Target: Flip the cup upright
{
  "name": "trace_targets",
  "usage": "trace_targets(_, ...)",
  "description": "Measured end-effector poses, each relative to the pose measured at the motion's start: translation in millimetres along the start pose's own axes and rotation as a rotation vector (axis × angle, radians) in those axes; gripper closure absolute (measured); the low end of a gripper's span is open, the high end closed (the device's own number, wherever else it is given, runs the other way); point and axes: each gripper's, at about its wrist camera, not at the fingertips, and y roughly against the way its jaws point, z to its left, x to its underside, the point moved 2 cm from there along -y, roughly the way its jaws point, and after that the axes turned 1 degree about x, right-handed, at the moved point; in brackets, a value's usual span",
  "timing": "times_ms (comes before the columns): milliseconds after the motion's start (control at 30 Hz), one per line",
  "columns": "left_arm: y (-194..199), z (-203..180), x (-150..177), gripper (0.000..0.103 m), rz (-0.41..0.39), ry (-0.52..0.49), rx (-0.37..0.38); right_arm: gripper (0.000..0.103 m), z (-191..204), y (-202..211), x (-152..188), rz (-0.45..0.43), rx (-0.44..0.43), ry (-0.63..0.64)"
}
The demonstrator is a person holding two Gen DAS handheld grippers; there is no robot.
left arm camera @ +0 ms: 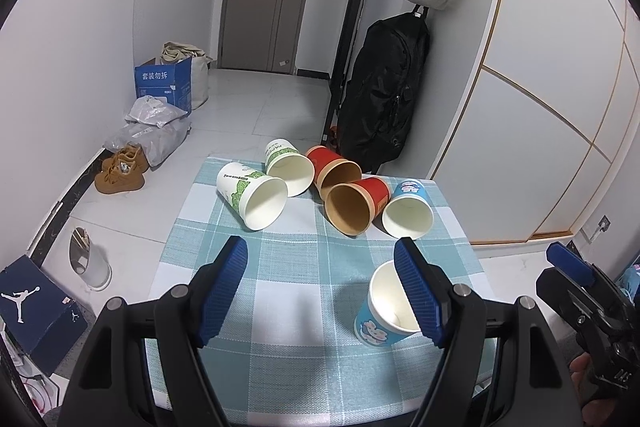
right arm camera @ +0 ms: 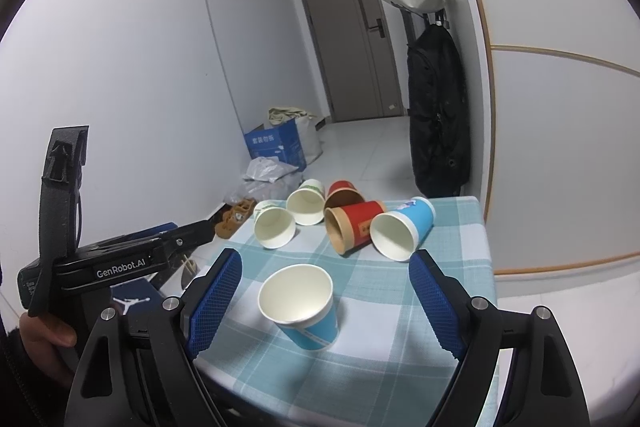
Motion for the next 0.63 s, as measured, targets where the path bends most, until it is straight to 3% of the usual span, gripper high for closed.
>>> trace_targets(633,3.0,0.0,0.7,0.031,-0.023,0.006,0.013,0.017,-1.5,0.5,0.7,0.000,0.000,-0.006)
